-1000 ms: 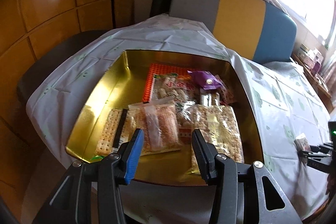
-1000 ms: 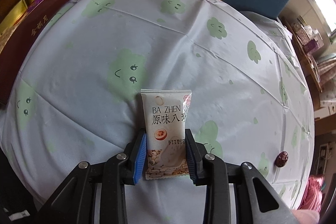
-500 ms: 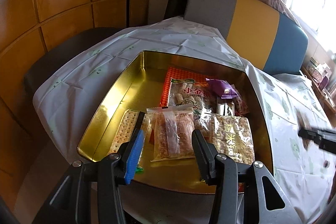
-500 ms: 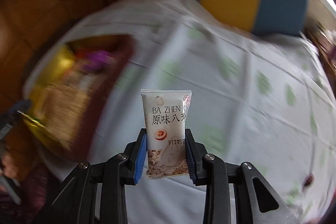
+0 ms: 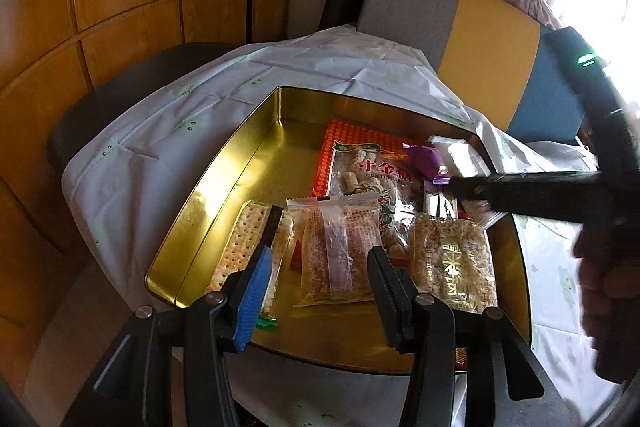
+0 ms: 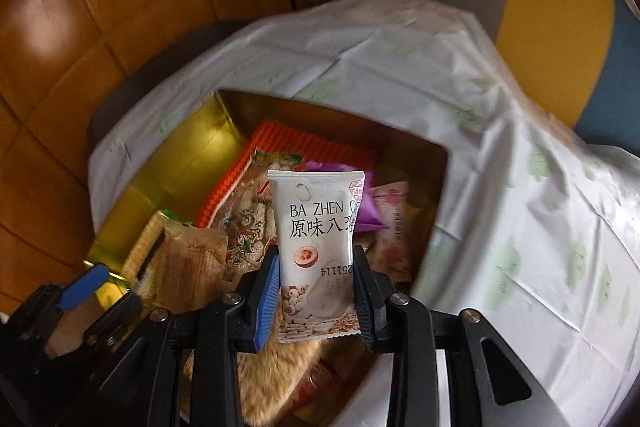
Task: Organize snacks
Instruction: 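Carry the BA ZHEN packet into the gold lid and open the right gripper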
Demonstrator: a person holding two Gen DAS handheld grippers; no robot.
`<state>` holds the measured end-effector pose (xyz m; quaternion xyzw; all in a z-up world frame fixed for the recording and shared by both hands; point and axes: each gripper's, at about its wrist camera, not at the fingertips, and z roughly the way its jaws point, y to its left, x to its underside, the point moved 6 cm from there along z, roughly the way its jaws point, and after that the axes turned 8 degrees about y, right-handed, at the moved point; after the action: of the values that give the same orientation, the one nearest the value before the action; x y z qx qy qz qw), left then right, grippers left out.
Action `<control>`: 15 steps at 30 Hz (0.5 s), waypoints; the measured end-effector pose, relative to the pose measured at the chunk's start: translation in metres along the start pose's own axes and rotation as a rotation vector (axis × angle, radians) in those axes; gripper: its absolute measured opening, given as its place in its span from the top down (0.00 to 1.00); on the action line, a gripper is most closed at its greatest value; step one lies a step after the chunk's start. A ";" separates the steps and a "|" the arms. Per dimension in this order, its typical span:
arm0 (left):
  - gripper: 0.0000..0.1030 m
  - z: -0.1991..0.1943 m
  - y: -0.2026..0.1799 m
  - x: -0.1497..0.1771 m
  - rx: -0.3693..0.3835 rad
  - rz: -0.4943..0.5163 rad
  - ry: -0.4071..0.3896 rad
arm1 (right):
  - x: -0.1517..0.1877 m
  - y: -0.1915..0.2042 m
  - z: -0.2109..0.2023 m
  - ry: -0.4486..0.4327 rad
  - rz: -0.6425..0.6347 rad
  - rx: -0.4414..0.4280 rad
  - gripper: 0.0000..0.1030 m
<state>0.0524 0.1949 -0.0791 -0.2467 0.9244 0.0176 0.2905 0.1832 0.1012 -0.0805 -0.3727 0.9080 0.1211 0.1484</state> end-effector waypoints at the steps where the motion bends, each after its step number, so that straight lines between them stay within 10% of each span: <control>1: 0.51 0.001 0.000 0.000 -0.001 -0.001 0.002 | -0.001 0.001 0.012 0.028 -0.013 0.023 0.66; 15: 0.51 0.002 -0.006 0.004 -0.001 0.020 0.005 | 0.010 -0.003 0.005 -0.031 -0.035 0.088 0.64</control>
<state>0.0536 0.1882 -0.0821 -0.2376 0.9275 0.0204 0.2878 0.1793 0.0943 -0.0890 -0.3796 0.9035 0.0840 0.1807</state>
